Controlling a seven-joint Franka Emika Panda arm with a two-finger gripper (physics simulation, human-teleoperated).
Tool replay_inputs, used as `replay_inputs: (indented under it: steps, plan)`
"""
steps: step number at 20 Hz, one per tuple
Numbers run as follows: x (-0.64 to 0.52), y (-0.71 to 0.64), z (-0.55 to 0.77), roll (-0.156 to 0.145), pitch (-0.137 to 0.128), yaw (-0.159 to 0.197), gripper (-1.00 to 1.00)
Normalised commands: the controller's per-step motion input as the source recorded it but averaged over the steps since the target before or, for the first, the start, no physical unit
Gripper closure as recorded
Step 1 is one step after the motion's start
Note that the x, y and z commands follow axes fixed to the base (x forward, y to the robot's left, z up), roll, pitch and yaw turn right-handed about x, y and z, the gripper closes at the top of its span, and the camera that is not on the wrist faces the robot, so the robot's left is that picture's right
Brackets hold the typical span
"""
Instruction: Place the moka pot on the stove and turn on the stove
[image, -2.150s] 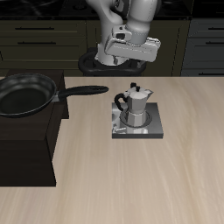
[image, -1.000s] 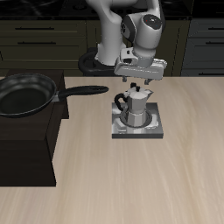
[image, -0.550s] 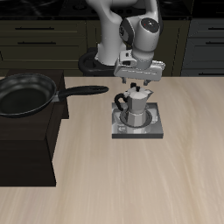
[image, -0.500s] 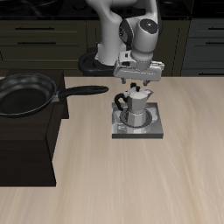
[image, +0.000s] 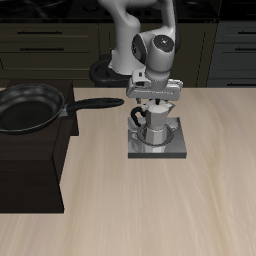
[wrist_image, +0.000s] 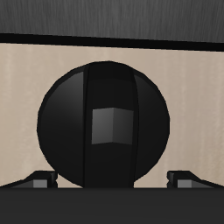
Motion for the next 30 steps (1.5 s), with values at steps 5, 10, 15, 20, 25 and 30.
replay_inputs:
  steps: [5,10,15,20,25,30]
  plan:
    - [0.17,-0.17,-0.3,0.007,0.046,-0.011,1.0]
    - [0.01,-0.08,-0.02,0.022,0.001,-0.047,1.0]
    - [0.0,-0.09,0.23,0.021,-0.045,-0.029,1.0]
    - [0.08,-0.14,0.24,-0.009,-0.054,0.015,1.0]
    - [0.12,-0.19,0.2,-0.021,-0.03,-0.006,1.0]
    - [0.09,-0.08,0.15,0.005,-0.004,0.0,1.0]
